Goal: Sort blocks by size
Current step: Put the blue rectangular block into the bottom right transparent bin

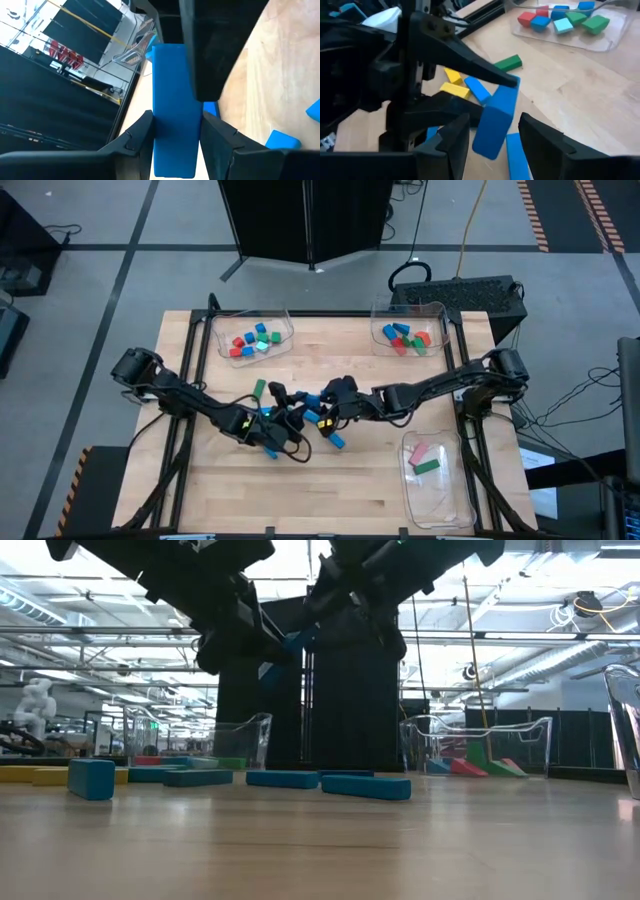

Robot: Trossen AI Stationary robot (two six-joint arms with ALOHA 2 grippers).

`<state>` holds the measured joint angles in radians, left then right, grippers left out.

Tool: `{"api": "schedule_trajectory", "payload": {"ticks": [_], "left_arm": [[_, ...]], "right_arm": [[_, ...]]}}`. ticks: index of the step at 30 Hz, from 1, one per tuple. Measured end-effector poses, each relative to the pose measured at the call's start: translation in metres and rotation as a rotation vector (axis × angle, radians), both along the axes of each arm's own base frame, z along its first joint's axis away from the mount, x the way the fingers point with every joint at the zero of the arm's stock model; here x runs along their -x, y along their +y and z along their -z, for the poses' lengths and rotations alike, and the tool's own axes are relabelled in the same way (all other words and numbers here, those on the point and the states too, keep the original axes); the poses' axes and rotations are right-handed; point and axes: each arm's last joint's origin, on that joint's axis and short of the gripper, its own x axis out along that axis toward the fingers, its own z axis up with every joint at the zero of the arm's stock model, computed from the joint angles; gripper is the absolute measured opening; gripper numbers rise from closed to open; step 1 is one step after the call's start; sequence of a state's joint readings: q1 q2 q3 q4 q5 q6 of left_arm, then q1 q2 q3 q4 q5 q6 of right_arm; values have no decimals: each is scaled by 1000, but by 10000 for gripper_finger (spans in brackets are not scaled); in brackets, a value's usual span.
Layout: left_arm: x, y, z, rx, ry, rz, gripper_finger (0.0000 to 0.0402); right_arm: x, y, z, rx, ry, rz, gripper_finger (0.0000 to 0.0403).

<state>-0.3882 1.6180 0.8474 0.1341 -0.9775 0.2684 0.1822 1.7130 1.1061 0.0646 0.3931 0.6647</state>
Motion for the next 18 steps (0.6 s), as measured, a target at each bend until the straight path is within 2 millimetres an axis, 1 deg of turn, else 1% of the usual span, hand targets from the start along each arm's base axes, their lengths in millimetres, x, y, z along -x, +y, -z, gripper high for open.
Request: {"api": "schedule_trajectory", "payload": {"ticks": [4,6,8,15,18], "left_arm": [[-1,0,-1,3,-8,-1,125],[-1,0,-1,4,-8,0,125],[-1,0,0,5,-7,0,125],[0,1,-1,-4,-7,-11,125],[1,-1,0,23,-26,-15,125]], "right_arm": [[-1,-4,0,1,3,12,163],[-1,-5,0,1,2,14,153],[-1,-6,0,4,2,11,135],[-1,-7,-1,49,3,-4,47],[-1,-7,0,72,21,-20,42]]}}
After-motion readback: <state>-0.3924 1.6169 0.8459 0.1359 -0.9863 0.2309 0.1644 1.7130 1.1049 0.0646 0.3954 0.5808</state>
